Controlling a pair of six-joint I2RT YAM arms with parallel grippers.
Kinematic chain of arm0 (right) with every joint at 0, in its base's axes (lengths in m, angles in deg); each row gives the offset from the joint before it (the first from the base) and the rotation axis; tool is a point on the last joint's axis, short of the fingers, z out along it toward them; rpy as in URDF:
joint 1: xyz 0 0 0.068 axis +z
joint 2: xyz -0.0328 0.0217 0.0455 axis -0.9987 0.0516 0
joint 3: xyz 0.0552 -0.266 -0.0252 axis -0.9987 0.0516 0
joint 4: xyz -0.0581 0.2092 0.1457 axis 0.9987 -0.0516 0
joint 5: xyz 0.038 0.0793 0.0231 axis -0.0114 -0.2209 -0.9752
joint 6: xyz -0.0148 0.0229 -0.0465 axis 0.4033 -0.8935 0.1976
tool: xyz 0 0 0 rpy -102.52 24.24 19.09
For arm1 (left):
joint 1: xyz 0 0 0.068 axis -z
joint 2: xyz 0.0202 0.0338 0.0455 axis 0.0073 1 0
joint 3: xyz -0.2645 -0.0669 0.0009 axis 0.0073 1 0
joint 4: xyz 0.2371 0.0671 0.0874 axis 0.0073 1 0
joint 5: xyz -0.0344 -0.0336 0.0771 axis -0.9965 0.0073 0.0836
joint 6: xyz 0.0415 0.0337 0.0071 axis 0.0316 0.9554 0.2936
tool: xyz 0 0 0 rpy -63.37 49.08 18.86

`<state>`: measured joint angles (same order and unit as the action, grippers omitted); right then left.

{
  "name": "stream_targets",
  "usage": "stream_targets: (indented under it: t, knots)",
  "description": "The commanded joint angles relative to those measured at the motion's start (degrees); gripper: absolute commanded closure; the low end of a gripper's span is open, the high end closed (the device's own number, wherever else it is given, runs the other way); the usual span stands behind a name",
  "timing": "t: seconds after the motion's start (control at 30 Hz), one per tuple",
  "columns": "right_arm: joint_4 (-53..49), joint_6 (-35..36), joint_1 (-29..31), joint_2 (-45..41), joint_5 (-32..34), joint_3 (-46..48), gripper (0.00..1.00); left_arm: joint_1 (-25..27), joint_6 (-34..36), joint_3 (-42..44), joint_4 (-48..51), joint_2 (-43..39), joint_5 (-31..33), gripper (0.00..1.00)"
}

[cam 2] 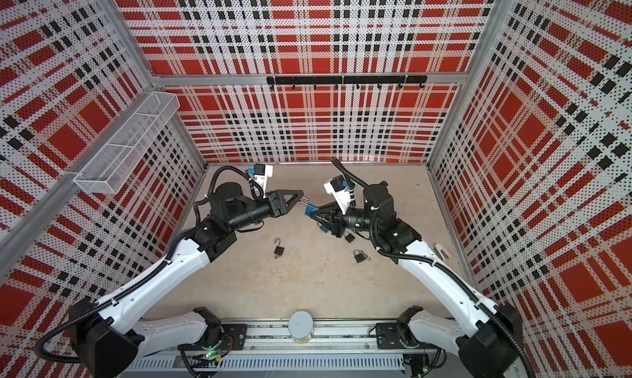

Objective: Lock with the key

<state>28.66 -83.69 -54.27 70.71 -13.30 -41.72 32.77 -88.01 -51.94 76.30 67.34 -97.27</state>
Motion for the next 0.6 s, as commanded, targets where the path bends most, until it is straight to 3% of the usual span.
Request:
stream_targets:
  t: [0.0, 0.57]
  knots:
    - [2.29, 0.25, 0.12, -0.99, -1.87, -2.38, 1.00, -0.03, 2.87, -1.99, -0.42, -0.47, -3.68, 0.52]
    - [1.99, -0.71, 0.16, 0.59, -2.51, -3.63, 1.00, -2.01, 3.49, -3.19, -2.32, -0.90, -5.64, 0.51]
